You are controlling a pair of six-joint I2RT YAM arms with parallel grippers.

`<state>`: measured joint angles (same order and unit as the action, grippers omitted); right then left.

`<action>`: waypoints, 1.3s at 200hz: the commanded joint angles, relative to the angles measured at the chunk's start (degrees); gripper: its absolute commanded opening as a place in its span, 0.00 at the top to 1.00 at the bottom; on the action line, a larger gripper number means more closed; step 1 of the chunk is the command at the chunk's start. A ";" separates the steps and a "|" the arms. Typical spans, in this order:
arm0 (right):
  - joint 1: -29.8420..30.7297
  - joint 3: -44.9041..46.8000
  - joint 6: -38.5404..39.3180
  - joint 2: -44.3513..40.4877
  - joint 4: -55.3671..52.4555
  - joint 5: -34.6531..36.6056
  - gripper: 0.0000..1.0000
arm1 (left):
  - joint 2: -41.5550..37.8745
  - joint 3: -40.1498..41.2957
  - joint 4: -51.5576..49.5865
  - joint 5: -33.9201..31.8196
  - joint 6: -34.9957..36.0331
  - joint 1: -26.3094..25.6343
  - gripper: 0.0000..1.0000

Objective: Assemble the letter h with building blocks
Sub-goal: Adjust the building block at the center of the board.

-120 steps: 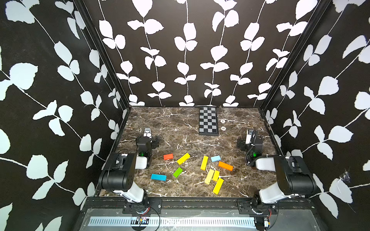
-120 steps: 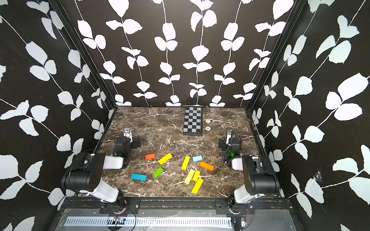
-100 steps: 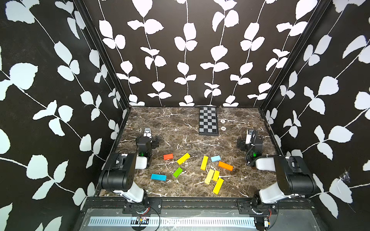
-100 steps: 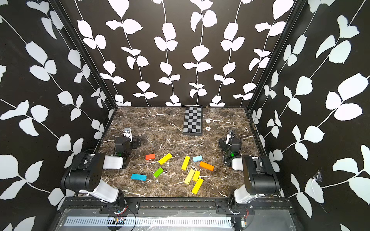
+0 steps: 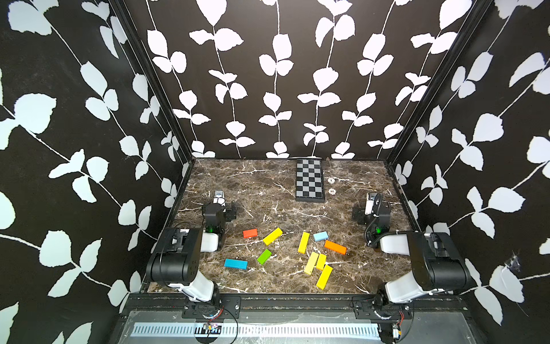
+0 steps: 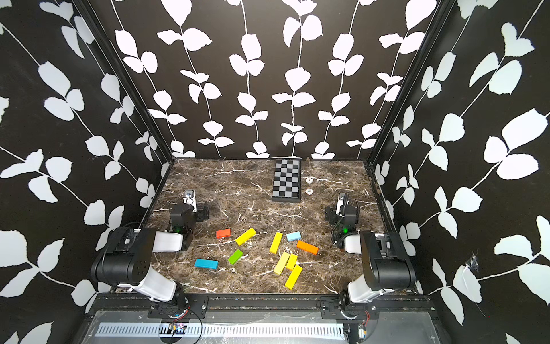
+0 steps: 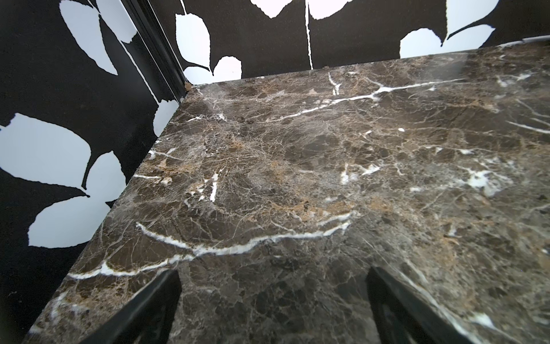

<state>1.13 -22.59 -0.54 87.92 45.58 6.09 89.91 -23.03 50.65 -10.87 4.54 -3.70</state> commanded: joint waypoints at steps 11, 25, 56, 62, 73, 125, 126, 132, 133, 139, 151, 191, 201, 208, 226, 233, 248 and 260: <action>0.59 -1.76 0.43 -1.24 1.77 2.00 0.01 | -1.48 -0.09 -0.68 0.51 0.10 0.27 0.01; 1.84 -12.13 -2.25 -8.16 -23.42 9.48 0.01 | -1.94 -0.24 0.42 -1.00 0.21 0.22 0.01; 2.69 -40.77 -24.52 -12.67 -72.42 9.74 0.01 | -12.67 -18.30 -39.44 -17.49 -13.71 -0.51 0.01; 2.74 -40.46 -28.34 -13.23 -73.24 8.18 0.01 | -14.78 -21.15 -45.72 -16.35 -18.72 -0.64 0.02; 1.78 -35.98 -37.83 -13.73 -73.17 3.09 0.01 | -17.42 -24.58 -53.47 -14.32 -26.57 -2.40 0.07; 21.08 -35.66 -42.15 -18.91 -90.35 18.44 0.01 | -11.88 -31.93 -69.07 -1.79 -24.46 -27.25 0.12; 21.49 -35.50 -42.25 -19.18 -90.38 18.83 0.01 | -11.65 -32.05 -69.27 -1.57 -24.30 -27.59 0.12; 23.32 -34.63 -43.48 -20.75 -90.93 20.83 0.01 | -10.21 -32.34 -70.21 0.07 -23.37 -29.72 0.13; 23.49 -34.54 -43.66 -21.03 -91.11 20.91 0.01 | -9.98 -32.43 -70.27 0.37 -23.18 -29.97 0.13; 24.09 -33.87 -44.89 -22.78 -91.95 20.86 0.01 | -8.56 -32.87 -71.25 1.85 -22.52 -31.67 0.13; 24.29 -31.91 -47.71 -26.92 -91.84 20.46 0.01 | -5.64 -34.27 -73.93 4.24 -21.71 -34.12 0.02; 23.83 -29.76 -50.09 -31.91 -92.04 16.72 0.02 | 0.08 -33.75 -75.86 10.88 -21.69 -35.40 0.06; 23.77 -31.14 -49.58 -30.14 -93.09 15.34 0.04 | 0.76 -33.85 -76.57 11.93 -21.51 -35.50 0.07; 23.76 -32.01 -49.40 -28.77 -94.20 14.58 0.05 | 0.96 -33.93 -77.04 12.26 -21.42 -35.68 0.08; 23.77 -33.50 -48.86 -26.31 -95.63 12.82 0.08 | 1.15 -34.36 -78.98 12.50 -20.64 -36.04 0.09; 23.75 -33.83 -48.78 -25.82 -96.06 12.36 0.08 | 1.10 -34.39 -79.84 12.65 -20.46 -36.94 0.09; 23.83 -35.05 -48.01 -24.88 -97.48 11.85 0.10 | 0.90 -33.68 -81.38 13.04 -20.23 -38.53 0.11; 23.80 -36.03 -47.34 -24.33 -98.83 11.67 0.11 | 0.87 -32.39 -81.94 13.24 -20.43 -38.88 0.13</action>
<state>25.06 -55.35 -48.05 63.57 -48.86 18.61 91.18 -56.10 -27.03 0.58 -16.71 -40.99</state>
